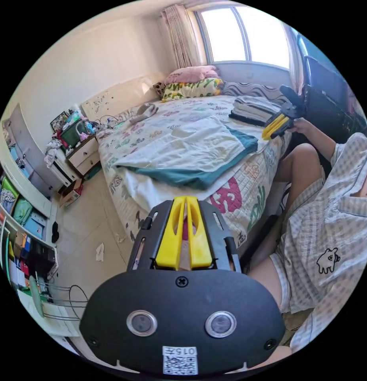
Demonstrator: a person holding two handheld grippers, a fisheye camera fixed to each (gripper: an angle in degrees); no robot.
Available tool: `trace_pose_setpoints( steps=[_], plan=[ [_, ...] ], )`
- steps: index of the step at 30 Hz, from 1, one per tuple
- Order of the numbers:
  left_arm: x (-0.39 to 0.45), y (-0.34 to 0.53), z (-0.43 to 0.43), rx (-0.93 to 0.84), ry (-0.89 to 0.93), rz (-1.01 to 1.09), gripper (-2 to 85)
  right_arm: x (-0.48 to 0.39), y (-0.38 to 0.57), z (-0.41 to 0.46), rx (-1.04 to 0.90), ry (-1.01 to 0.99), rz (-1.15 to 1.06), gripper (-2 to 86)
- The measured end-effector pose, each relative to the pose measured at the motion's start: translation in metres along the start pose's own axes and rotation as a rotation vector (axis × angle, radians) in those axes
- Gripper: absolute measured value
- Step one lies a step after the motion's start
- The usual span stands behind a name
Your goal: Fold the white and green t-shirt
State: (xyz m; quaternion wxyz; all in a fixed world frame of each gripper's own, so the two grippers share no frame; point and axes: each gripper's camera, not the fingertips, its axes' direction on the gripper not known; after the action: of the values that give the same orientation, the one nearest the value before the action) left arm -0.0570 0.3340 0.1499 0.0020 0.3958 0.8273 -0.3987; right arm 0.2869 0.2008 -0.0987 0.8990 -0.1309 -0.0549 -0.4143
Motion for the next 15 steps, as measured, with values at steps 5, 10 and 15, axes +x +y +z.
trace_pose_setpoints(
  steps=[5, 10, 15],
  plan=[
    [-0.018, -0.044, -0.014, 0.116, 0.070, 0.010, 2.1, 0.015, -0.034, -0.004, 0.129, -0.044, -0.009, 0.3],
    [-0.026, -0.084, 0.065, -0.131, 0.244, 0.071, 2.3, 0.014, -0.059, 0.064, -0.157, -0.139, -0.106, -0.8],
    [-0.075, -0.090, 0.066, -0.112, 0.397, -0.036, 2.7, 0.077, -0.075, 0.038, -0.017, -0.251, 0.084, -0.1]
  ],
)
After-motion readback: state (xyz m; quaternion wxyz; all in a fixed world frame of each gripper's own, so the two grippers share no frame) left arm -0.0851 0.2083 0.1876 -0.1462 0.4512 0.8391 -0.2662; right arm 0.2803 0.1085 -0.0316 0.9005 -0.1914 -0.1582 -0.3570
